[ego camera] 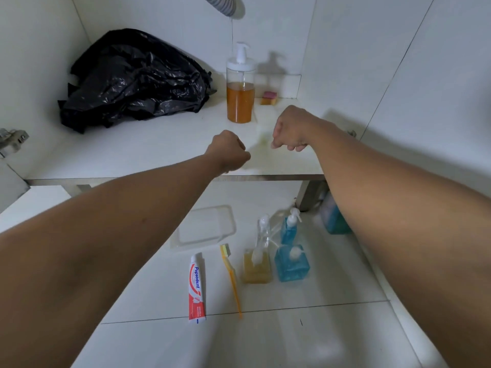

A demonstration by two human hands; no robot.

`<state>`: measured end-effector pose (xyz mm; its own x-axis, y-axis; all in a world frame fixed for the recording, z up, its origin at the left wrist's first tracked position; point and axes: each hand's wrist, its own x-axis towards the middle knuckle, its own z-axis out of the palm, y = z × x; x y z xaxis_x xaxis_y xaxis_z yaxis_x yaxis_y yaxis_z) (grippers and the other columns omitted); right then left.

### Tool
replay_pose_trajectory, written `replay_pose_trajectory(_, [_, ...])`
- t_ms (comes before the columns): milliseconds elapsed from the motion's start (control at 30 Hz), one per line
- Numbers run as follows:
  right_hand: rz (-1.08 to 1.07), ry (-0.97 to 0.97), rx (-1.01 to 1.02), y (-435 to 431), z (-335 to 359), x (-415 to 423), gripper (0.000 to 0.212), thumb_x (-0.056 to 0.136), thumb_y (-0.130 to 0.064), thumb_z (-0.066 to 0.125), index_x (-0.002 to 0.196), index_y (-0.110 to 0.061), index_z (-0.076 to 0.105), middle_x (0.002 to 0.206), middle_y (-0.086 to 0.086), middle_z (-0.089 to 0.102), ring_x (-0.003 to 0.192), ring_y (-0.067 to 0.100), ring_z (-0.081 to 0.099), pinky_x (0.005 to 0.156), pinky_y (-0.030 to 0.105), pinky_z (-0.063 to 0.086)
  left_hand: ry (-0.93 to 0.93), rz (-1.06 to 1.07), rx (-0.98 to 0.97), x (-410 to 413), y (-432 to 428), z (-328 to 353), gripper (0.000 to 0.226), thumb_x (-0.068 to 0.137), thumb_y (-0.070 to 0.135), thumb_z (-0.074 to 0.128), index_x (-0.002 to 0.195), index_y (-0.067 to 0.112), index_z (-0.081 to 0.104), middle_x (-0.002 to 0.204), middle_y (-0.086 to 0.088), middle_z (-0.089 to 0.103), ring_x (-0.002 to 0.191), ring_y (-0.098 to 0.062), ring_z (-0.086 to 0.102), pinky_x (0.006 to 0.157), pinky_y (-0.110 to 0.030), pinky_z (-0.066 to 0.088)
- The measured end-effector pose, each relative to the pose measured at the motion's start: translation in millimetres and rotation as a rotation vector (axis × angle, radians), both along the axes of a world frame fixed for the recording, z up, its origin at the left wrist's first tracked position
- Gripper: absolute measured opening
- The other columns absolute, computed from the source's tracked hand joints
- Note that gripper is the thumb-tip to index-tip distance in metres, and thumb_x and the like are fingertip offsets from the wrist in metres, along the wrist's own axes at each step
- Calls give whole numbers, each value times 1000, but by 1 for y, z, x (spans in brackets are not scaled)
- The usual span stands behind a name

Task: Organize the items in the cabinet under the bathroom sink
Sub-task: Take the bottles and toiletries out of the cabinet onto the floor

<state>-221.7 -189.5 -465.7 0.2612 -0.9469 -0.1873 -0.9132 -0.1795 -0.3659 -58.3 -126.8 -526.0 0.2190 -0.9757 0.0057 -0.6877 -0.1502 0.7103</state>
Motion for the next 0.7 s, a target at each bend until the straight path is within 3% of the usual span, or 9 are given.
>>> replay_pose_trajectory(100, [-22,-82,-85,-10,-2,-1,32,80,-28,79,104,-10,66,106,15,65,94,33,71,85,48,59,25,10,-33,7,-15,5,10,86,14,69,93,11,63,77,-11,61,63,-28,58,59,-32,51])
replay_pose_trajectory(300, [-139,-236,-165,-27,-36,-3,41,84,-27,76,115,-5,62,114,10,63,102,30,64,89,37,54,67,35,-23,10,-46,-10,34,89,20,70,120,9,63,107,-9,63,76,-24,62,55,-29,49])
replay_pose_trajectory(367, [-169,-280,-165,-31,-51,-2,44,87,-27,73,121,-1,60,121,14,64,110,31,62,92,37,51,102,49,-26,8,-57,-19,40,88,21,71,124,10,61,116,-9,63,84,-25,64,61,-30,53])
replay_pose_trajectory(433, [-205,-346,-159,-38,-62,0,44,91,-28,67,123,1,59,124,16,63,115,33,60,94,39,50,137,69,-32,5,-69,-26,44,86,22,72,128,12,60,123,-9,61,97,-27,65,78,-37,59])
replay_pose_trajectory(500, [-237,-401,-172,-49,-70,2,25,92,-29,63,101,-6,62,97,12,65,93,33,62,75,37,51,156,77,-44,3,-80,-29,47,87,22,72,131,13,58,124,-9,60,104,-26,63,88,-39,58])
replay_pose_trajectory(533, [-256,-422,-186,-56,-74,2,21,91,-28,62,81,-11,55,75,8,54,72,29,56,58,34,44,163,78,-50,2,-86,-31,47,87,22,72,131,13,58,124,-8,60,105,-26,63,87,-38,58])
replay_pose_trajectory(567, [-282,-453,-186,-63,-77,4,32,90,-27,61,68,-15,41,64,3,38,58,23,42,49,32,32,172,78,-57,2,-92,-32,48,87,22,72,131,13,58,123,-8,61,104,-25,63,85,-36,57])
replay_pose_trajectory(633, [-331,-520,-185,-74,-82,7,42,89,-25,59,63,-17,28,60,0,26,53,20,29,49,30,23,190,82,-68,1,-103,-36,51,85,23,73,132,15,56,124,-8,60,102,-25,63,81,-33,57])
replay_pose_trajectory(700, [-374,-595,-166,-87,-87,11,40,90,-28,58,62,-17,31,60,1,31,55,21,33,53,29,28,179,66,-75,0,-113,-40,58,84,22,74,137,17,51,126,-9,59,103,-25,61,83,-34,56])
